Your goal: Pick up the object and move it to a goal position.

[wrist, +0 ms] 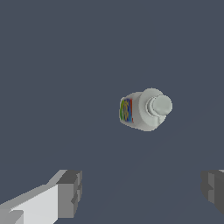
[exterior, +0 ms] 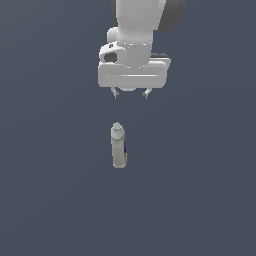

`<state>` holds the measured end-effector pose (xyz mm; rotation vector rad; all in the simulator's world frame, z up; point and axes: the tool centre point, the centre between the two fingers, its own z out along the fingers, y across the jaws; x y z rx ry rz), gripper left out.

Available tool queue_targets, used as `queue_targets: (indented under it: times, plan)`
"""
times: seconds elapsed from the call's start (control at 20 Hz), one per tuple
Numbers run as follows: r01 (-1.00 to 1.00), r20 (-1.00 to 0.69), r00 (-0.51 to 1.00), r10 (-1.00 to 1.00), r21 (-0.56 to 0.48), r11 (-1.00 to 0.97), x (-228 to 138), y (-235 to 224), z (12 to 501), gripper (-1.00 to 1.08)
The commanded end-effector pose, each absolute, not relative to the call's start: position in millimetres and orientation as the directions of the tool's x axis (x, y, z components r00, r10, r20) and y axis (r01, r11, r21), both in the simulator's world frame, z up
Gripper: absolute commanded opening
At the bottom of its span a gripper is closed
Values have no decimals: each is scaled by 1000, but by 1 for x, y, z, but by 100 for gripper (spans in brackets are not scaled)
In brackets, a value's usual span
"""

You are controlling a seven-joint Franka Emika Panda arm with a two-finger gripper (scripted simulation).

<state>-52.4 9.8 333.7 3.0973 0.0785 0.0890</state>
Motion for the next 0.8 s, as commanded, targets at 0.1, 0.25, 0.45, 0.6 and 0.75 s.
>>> queue_targets:
  times: [0.1,0.25,0.45,0.6,0.75]
  plan:
    - [25,45,999,27,33,-999,-38,1,325,100]
    - [3,35,999,4,24,-1000,-25,-7,316,100]
    - [-30,20,999,-29,13,-999,-7,-19,301,100]
    - [-48,11,999,-48,7,-999,3,-26,292,100]
    - [-61,5,998,-61,3,-998,10,-32,286,100]
